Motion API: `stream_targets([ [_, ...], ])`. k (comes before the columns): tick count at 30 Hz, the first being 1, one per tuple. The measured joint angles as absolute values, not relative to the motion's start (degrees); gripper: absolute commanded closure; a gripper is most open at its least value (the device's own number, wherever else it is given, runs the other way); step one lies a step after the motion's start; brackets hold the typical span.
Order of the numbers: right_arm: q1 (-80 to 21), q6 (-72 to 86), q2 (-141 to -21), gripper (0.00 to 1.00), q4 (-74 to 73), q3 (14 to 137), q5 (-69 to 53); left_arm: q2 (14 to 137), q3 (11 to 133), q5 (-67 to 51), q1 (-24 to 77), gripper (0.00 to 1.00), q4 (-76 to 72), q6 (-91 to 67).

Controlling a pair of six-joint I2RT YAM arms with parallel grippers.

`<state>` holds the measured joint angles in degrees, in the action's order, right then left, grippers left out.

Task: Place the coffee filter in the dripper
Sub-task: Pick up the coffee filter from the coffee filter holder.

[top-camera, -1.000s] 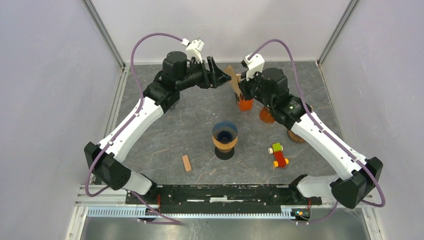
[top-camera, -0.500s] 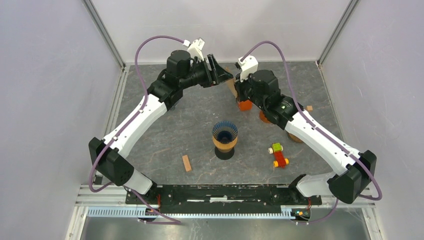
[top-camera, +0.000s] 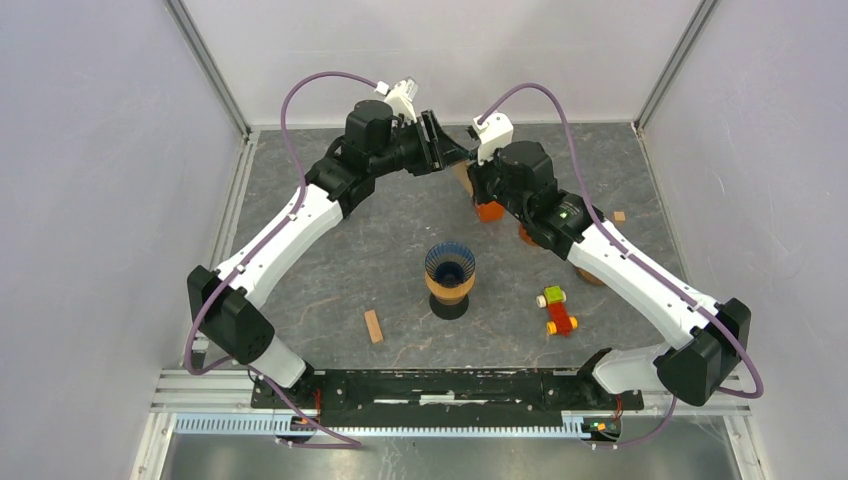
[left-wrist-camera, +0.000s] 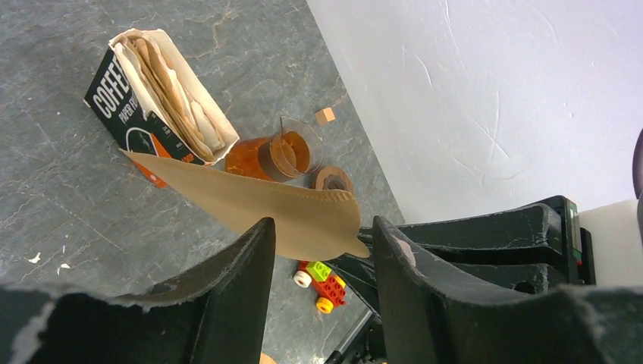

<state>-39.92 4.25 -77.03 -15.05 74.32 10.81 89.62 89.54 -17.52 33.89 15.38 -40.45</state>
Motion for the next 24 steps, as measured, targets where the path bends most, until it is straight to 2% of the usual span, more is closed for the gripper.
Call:
stream_targets([
  [3,-40.03,4.25,-77.03,1.0,-15.05,74.32,11.09,89.62,89.54,-17.17,33.89,0.45,15.42,-40.45],
  [7,-40.03,4.23,-77.03,1.0,-15.05,74.32,11.53,89.62,89.54,-16.82,33.89,0.54,15.4,-40.38],
  [10,-40.03,4.23,-77.03,1.0,-15.05,74.32,11.92,89.62,89.54,-16.75,33.89,0.57,15.38,-40.32],
  [17,-40.03,4.05,-76.95,1.0,-15.03,74.32,12.78,89.6,89.41,-16.78,33.89,0.57,15.22,-40.25],
  [20,-40.03,4.03,-76.93,1.0,-15.05,74.32,12.82,89.58,89.08,-16.78,33.89,0.49,14.92,-40.14],
  [24,-40.03,4.01,-76.93,1.0,-15.05,74.32,12.8,89.52,88.64,-16.8,33.89,0.49,14.81,-39.57],
])
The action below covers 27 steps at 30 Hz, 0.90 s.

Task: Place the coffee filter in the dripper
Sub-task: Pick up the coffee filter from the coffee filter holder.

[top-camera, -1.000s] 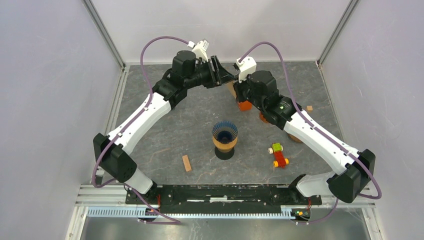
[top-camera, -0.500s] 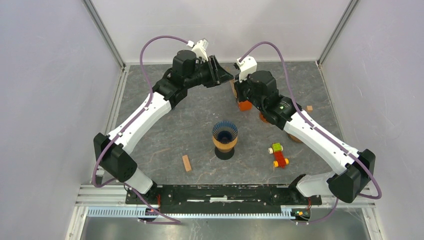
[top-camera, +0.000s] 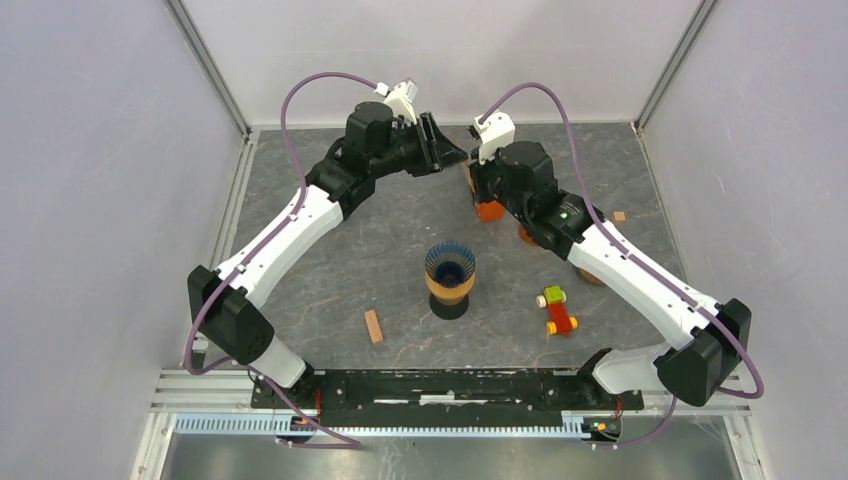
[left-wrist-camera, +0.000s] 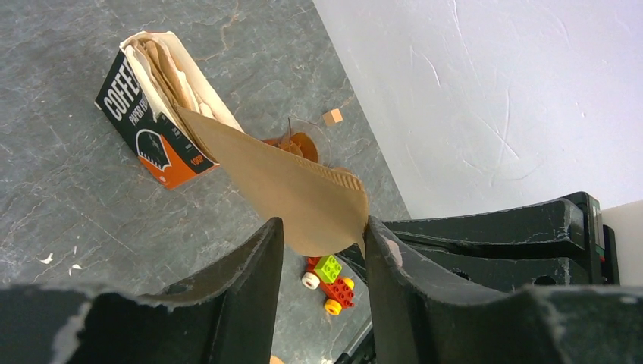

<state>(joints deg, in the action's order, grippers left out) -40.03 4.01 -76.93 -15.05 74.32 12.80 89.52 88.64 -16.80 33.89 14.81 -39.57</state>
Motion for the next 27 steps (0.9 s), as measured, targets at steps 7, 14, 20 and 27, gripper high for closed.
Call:
stream_targets([
  [7,-40.03,3.95,-76.93,1.0,-15.05,74.32,12.8,89.25,88.49,-16.93,33.89,0.41,14.57,-38.26],
  [14,-40.03,3.62,-76.93,1.0,-15.05,74.32,12.78,88.44,87.77,-17.1,33.89,0.41,14.15,-38.09],
  [20,-40.03,3.57,-76.93,1.0,-15.07,74.32,12.78,88.01,86.78,-17.72,33.89,0.47,13.37,-38.02],
  [27,-40.03,3.38,-76.93,1.0,-15.05,74.32,12.82,87.88,86.15,-18.26,33.89,0.49,13.13,-36.71],
])
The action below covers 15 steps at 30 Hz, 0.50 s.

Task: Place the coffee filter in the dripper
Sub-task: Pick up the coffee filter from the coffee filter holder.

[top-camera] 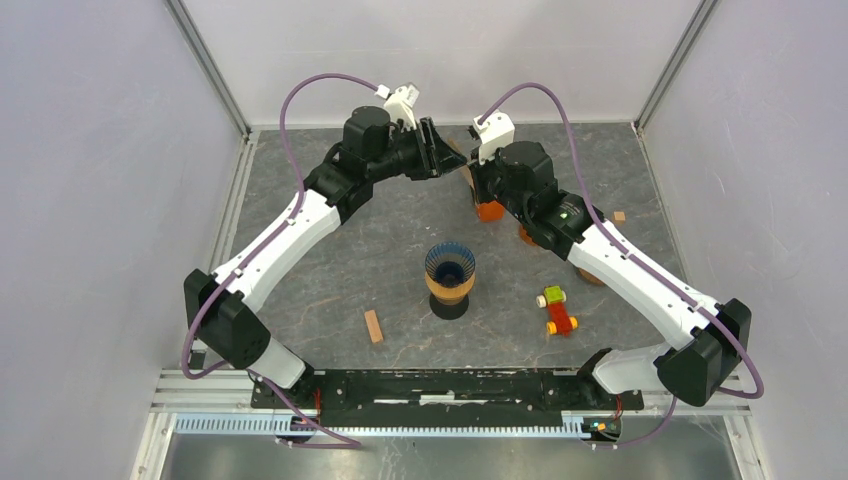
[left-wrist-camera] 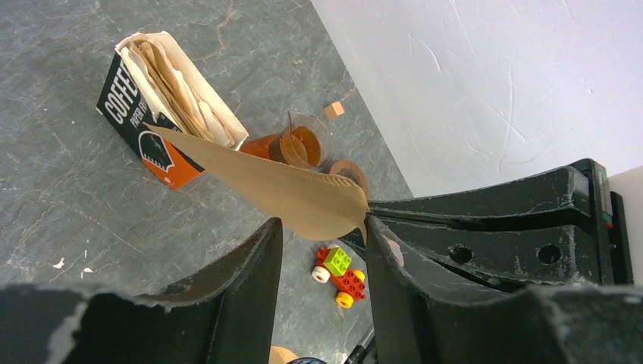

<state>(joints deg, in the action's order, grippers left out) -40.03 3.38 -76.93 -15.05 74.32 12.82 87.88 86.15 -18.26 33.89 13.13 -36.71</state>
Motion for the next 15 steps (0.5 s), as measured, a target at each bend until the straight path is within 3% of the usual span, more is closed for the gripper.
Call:
stream_targets([
  [5,-40.03,3.16,-76.86,1.0,-15.05,74.32,13.06,87.79,85.84,-18.41,33.89,0.47,13.08,-35.79],
  [15,-40.03,3.16,-76.71,1.0,-15.05,74.32,12.99,87.61,85.84,-18.46,33.89,0.56,13.1,-34.85],
])
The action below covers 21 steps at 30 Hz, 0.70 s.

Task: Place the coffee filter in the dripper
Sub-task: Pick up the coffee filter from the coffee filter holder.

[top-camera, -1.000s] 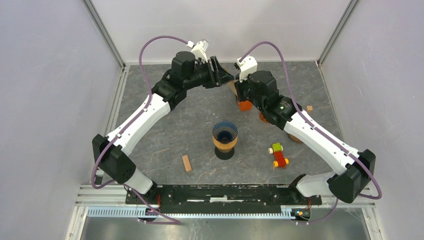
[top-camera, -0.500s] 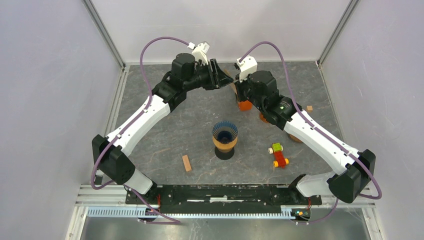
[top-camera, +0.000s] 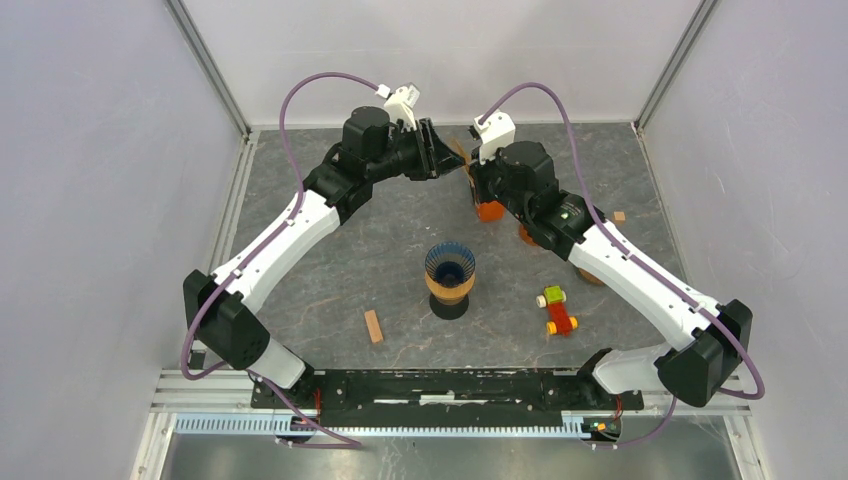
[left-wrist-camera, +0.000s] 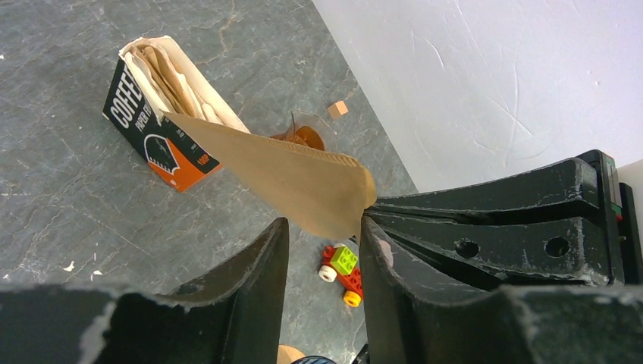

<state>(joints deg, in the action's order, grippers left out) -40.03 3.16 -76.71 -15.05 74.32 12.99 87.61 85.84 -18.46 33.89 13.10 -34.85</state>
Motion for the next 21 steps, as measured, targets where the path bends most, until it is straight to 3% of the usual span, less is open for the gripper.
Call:
stream_targets([
  [21,-42.17,2.76,-76.49,1.0,-14.57,74.02,17.02,88.62,87.61,-15.64,33.89,0.63,14.24,-34.5],
])
